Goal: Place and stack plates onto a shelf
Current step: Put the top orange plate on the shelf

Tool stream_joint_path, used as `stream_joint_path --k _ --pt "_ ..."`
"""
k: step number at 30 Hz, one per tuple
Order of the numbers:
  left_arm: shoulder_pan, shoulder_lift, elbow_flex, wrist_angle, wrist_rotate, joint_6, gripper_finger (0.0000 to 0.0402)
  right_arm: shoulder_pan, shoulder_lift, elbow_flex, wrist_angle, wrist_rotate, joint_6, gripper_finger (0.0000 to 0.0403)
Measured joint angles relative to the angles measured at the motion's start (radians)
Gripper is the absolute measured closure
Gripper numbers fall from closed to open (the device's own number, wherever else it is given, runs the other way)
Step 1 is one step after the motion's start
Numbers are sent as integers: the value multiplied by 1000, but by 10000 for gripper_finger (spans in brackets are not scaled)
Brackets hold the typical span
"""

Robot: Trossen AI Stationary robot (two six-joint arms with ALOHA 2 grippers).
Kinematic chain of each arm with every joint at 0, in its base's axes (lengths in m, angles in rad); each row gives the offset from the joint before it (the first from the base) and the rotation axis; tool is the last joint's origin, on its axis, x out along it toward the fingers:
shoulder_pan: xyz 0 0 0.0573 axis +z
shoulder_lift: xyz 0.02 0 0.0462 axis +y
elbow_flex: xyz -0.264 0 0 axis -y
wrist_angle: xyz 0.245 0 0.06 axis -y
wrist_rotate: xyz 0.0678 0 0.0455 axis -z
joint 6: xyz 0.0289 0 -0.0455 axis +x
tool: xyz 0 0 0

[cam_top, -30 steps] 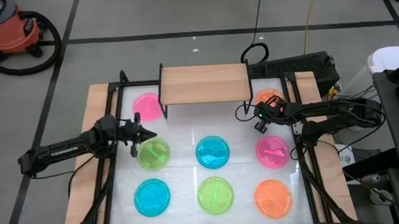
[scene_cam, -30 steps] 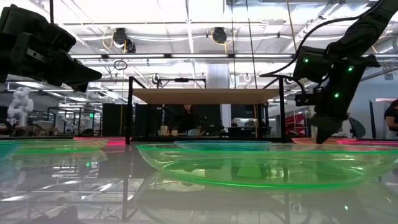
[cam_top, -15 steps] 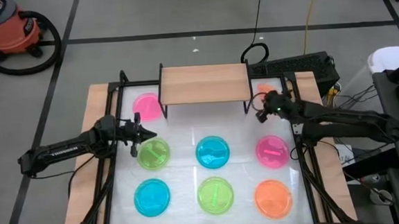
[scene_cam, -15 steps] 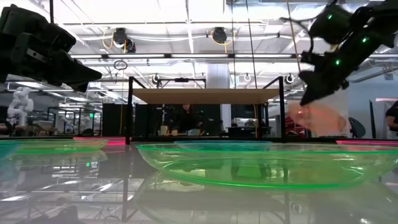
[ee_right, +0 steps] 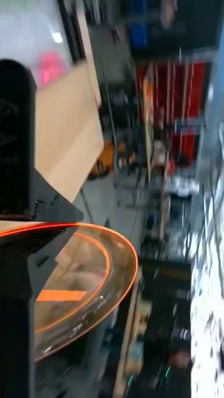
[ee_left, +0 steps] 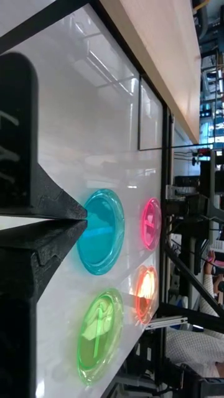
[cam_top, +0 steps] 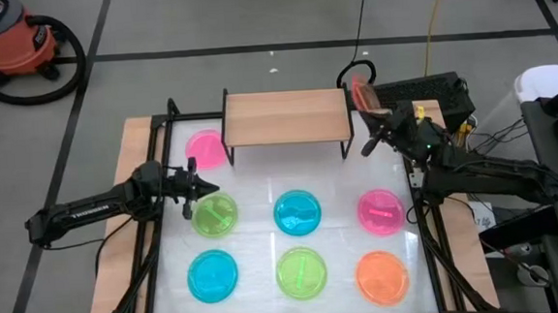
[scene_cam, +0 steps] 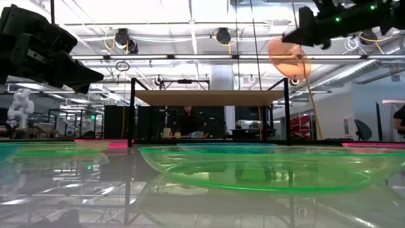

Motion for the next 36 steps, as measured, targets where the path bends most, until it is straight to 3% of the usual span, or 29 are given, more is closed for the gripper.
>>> stream_joint_path --k 4,8,18,26,36 --pt "0 0 0 0 0 0 385 35 129 64 -7 -11 -48 403" --pt "0 0 0 0 0 0 385 72 264 137 -4 -90 -128 403" --pt "0 0 0 0 0 0 385 115 521 231 -20 -100 -265 403" --pt "0 0 0 0 0 0 385 95 627 231 -28 -98 -264 403" --pt "0 0 0 0 0 0 385 87 655 231 -27 -99 -258 403"
